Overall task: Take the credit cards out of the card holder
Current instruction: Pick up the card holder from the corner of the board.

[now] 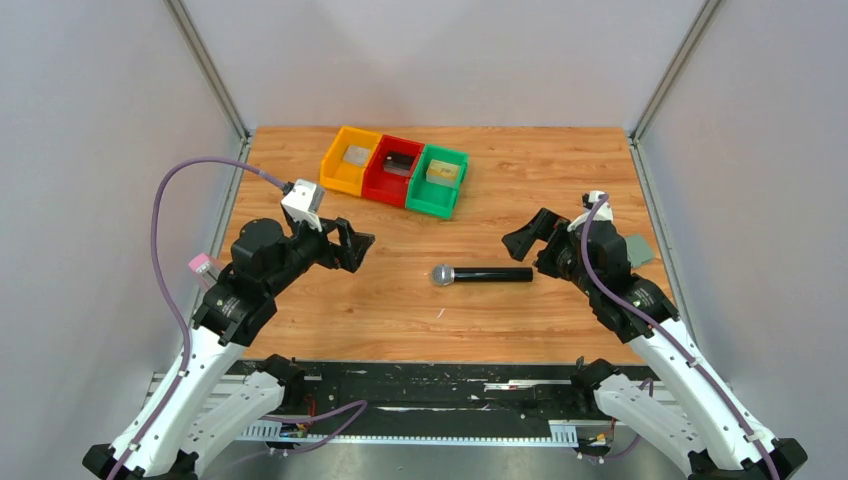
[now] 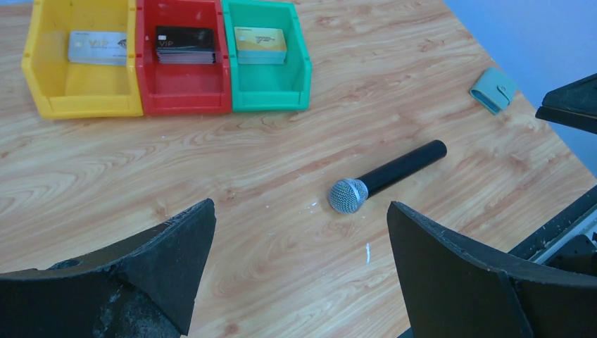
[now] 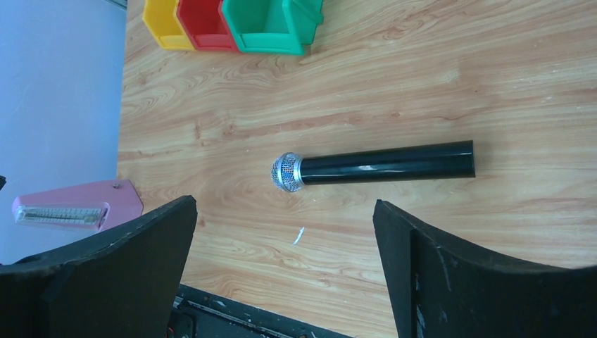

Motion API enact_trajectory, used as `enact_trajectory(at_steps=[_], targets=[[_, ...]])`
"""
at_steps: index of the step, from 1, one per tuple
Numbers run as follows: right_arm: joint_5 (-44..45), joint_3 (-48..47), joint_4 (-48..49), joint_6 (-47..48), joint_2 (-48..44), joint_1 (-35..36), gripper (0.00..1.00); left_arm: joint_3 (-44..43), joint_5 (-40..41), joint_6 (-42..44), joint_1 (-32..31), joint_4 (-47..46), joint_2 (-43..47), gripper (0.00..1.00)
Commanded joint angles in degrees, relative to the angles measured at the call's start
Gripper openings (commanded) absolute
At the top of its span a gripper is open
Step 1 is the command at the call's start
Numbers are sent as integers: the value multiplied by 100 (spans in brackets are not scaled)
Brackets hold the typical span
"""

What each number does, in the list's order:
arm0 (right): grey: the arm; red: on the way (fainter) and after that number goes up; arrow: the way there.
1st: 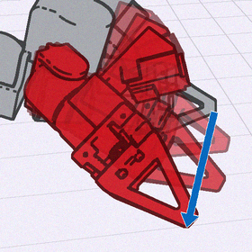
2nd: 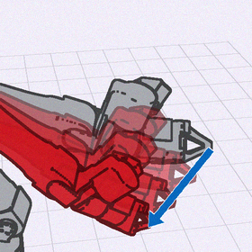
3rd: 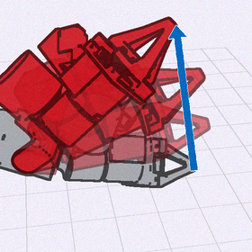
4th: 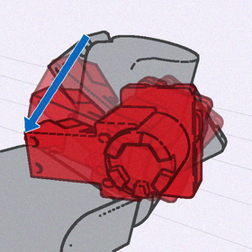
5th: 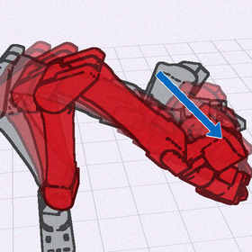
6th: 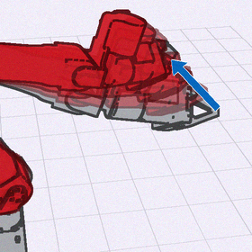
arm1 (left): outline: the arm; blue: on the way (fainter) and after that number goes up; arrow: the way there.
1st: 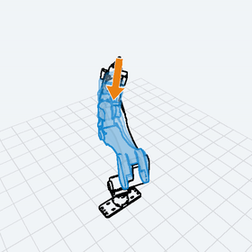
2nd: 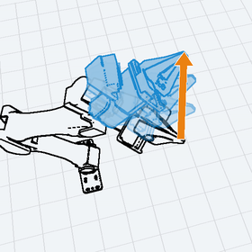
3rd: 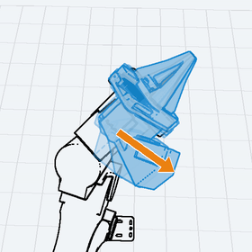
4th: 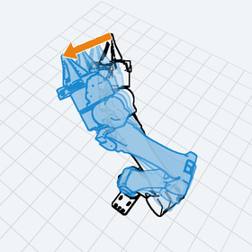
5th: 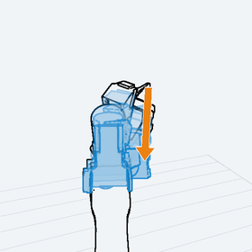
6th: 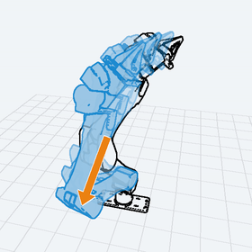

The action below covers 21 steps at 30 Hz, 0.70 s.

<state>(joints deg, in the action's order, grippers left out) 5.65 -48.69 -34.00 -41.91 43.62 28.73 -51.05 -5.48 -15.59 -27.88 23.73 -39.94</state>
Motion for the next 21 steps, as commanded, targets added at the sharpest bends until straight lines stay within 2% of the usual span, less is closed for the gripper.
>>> enact_trajectory(at_steps=[1, 10, 18, 21], targets=[[166, -190, 37, -32, -67, -9, 100, -98, -1, 74, -3, -249, 50, 100], [590, -250, 2, -157, 85, -10, 100, -98, -19, 79, -7, -248, 57, 100], [2738, -306, -238, 308, 413, -48, 98, -84, -62, 91, -7, -259, 96, 100], [3148, -380, -271, 495, 632, -384, 95, -73, -94, 92, -7, -276, 79, 100]])
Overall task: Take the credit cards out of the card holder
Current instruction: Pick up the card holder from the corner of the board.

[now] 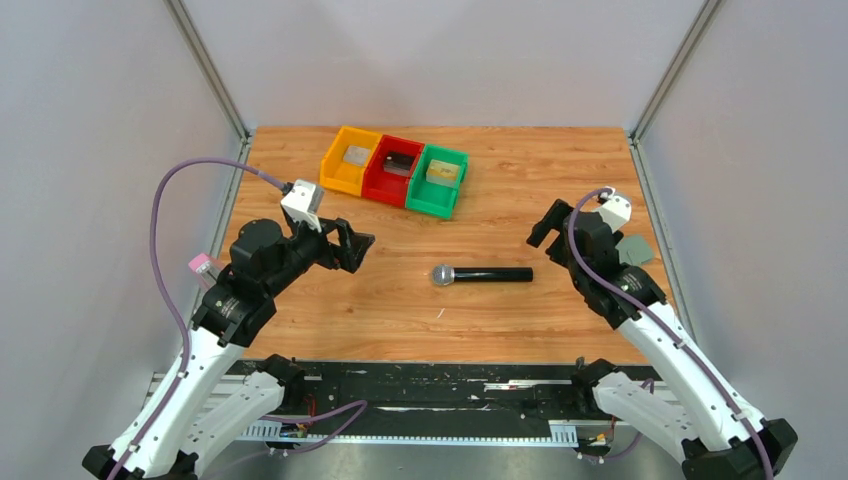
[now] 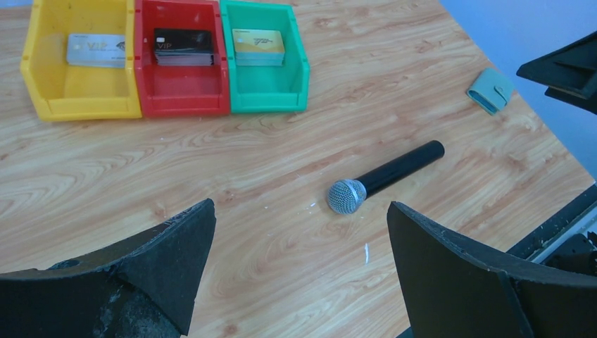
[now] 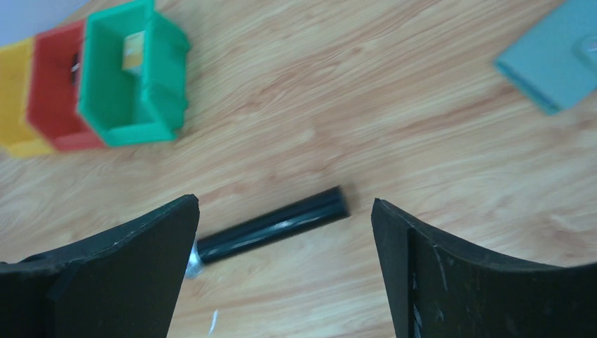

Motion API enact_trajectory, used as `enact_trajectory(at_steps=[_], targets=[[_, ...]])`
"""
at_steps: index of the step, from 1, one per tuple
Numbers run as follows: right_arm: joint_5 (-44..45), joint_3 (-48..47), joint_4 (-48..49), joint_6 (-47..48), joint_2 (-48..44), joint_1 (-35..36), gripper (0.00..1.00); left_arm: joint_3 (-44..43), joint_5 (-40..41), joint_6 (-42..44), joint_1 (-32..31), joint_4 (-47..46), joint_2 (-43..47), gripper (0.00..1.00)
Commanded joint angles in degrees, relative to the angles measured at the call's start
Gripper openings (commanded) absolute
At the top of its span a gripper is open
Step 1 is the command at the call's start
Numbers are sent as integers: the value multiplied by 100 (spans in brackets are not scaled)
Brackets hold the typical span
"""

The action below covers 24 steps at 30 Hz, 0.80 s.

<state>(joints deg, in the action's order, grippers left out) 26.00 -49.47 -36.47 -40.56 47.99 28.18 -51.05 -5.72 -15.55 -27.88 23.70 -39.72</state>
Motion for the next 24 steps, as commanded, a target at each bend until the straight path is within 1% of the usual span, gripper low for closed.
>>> enact_trajectory(at_steps=[1, 2, 6, 9, 14, 16, 20, 22, 24], targets=[[1072, -322, -20, 416, 265, -588, 93, -72, -81, 87, -7, -276, 55, 100], [984, -340, -14, 479, 351, -861, 93, -72, -89, 87, -7, -278, 49, 100], [302, -312, 37, 533, 774, -2331, 88, -79, -127, 87, -7, -277, 57, 100], [-241, -143, 321, 589, 993, -3368, 86, -73, -136, 88, -3, -291, 81, 100], [-763, 152, 918, 656, 1365, -4507, 80, -42, -203, 64, -7, -330, 24, 100], [-972, 183, 1091, 698, 1599, -4882, 79, -45, -236, 54, -5, -328, -20, 100], [-1538, 97, 1320, 691, 2115, -5465, 74, -41, -230, 54, -5, -331, -78, 100], [-1782, 30, 1372, 694, 2346, -5601, 71, -37, -198, 61, -2, -332, -110, 100], [-1742, -73, 1387, 614, 2585, -5634, 66, -45, -173, 74, -4, -319, -125, 100]])
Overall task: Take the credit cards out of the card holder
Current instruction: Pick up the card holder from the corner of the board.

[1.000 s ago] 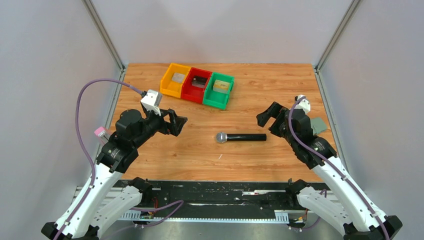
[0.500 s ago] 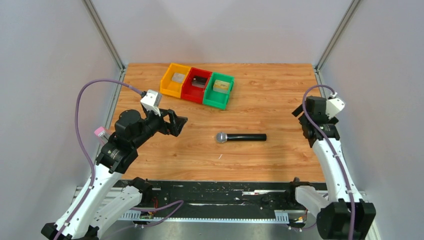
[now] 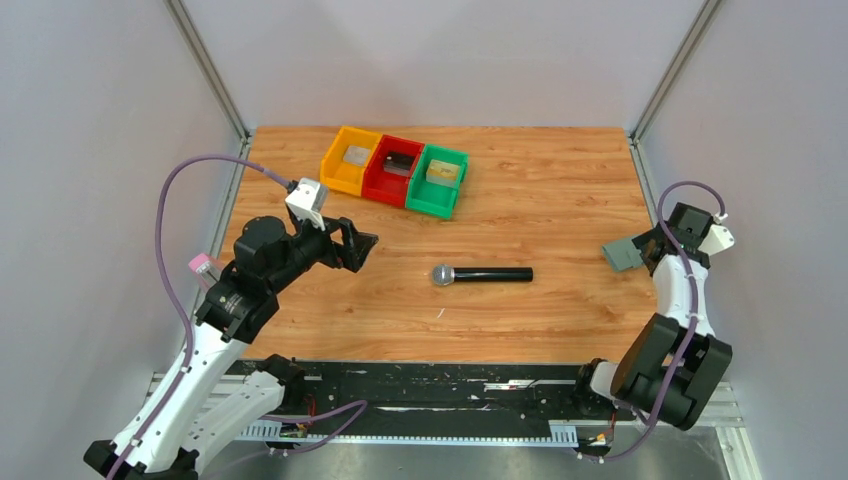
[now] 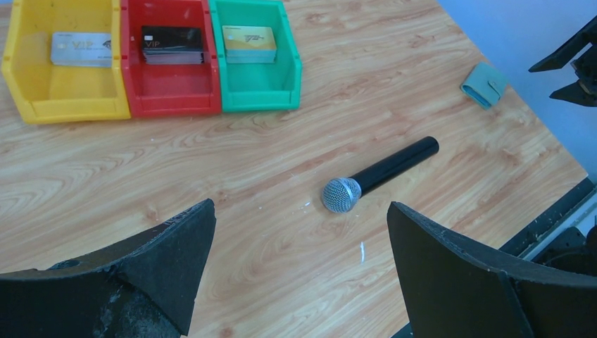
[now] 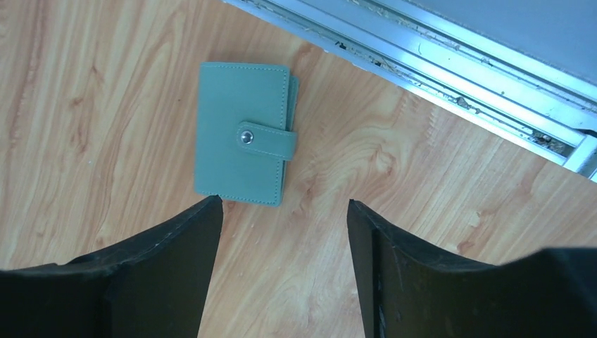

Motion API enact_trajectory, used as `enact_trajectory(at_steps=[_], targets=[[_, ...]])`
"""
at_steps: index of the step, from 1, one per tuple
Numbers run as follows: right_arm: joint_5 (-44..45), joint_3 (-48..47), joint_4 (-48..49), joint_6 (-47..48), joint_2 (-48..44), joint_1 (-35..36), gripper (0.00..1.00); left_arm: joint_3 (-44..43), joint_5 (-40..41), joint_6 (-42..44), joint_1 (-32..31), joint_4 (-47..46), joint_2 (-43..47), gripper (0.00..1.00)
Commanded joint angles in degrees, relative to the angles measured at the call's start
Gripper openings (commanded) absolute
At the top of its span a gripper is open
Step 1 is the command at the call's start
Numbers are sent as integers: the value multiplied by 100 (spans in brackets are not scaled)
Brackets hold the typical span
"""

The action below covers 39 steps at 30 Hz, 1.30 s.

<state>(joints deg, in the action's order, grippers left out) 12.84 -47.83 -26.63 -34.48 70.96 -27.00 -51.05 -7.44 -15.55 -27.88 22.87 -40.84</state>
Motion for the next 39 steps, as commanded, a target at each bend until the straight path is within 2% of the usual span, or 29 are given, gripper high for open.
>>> enact_trajectory(at_steps=[1, 13, 16, 20, 28, 32, 36, 39], targets=[[-404, -283, 400, -56, 375, -125, 65, -45, 7, 80, -6, -232, -23, 100], [-395, -1053, 220, -263, 1481, -122, 58, -54, 104, 131, -7, -205, 28, 100], [-499, -1340, -84, -511, 1676, -122, 56, -54, 83, 116, -7, -216, 32, 100], [-872, -1359, -88, -632, 1576, -41, 56, -57, 39, 102, -7, -235, 39, 100], [-586, -1026, 202, -1119, 1303, 364, 55, -54, -1, 79, -7, -239, 84, 100], [-507, -903, 261, -1202, 1405, 560, 58, -54, -3, 79, -7, -241, 106, 100], [-512, -917, 293, -863, 1476, 722, 62, -53, 28, 87, -7, -238, 156, 100], [-572, -990, 348, 201, 1537, 912, 65, -54, 32, 87, -7, -245, 209, 100]])
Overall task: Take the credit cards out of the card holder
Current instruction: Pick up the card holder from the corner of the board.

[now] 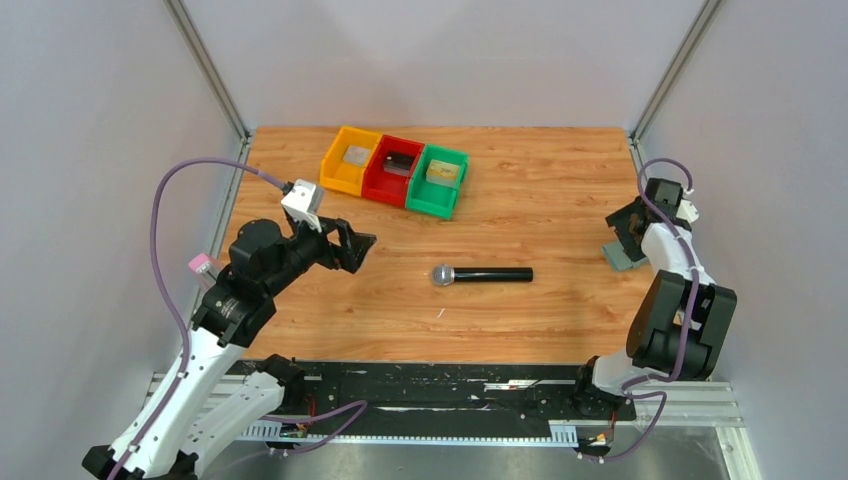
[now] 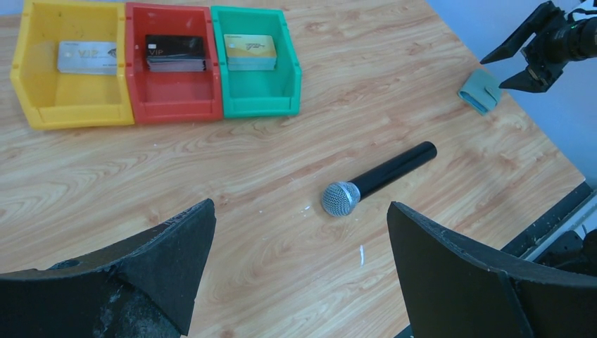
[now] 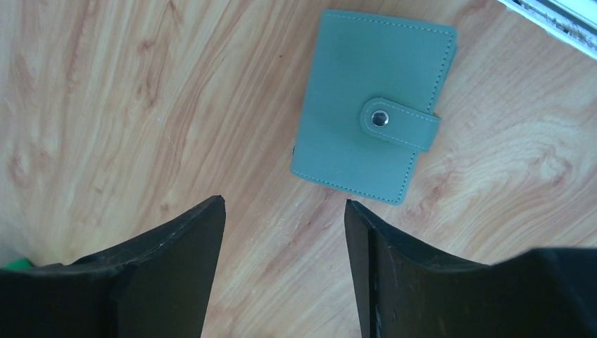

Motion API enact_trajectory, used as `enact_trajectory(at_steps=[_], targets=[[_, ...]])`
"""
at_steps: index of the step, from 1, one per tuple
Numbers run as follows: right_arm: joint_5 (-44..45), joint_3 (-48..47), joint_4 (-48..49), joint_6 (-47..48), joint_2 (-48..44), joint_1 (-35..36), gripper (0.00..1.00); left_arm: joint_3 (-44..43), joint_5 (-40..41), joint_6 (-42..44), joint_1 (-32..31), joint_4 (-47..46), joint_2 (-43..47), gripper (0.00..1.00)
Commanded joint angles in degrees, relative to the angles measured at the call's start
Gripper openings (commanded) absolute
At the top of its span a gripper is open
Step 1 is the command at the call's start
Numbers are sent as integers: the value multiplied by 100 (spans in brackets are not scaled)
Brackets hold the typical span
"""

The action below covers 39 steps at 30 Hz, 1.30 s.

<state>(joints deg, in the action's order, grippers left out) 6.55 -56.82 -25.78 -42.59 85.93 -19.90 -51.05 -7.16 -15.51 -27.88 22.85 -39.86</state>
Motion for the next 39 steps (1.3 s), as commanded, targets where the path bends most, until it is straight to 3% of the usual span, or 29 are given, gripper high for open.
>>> enact_trajectory(at_steps=[1, 5, 8, 12, 22, 26, 30, 37, 39], targets=[[113, -129, 240, 1365, 67, 299, 65, -54, -7, 79, -7, -244, 114, 100], [453, -239, 113, 2327, 252, 644, 63, -62, -118, 34, -7, -270, 167, 100], [786, -420, -141, 2762, 566, 803, 57, -36, -197, -23, -7, -339, 215, 100], [1684, -844, -662, 2607, 1142, 1031, 53, -24, -301, -95, -7, -381, 224, 100], [2065, -1270, -826, 2529, 1998, 1058, 55, -28, -365, -124, -7, -396, 313, 100], [2174, -1313, -835, 2632, 2139, 1058, 50, -28, -361, -128, -6, -395, 337, 100], [2053, -1323, -792, 2673, 2260, 1058, 39, -28, -352, -120, -3, -400, 330, 100], [1880, -1229, -739, 2733, 2236, 1065, 5, -20, -306, -103, -7, -393, 323, 100], [1861, -1220, -736, 2732, 2198, 1076, 0, -19, -300, -102, -7, -396, 314, 100]])
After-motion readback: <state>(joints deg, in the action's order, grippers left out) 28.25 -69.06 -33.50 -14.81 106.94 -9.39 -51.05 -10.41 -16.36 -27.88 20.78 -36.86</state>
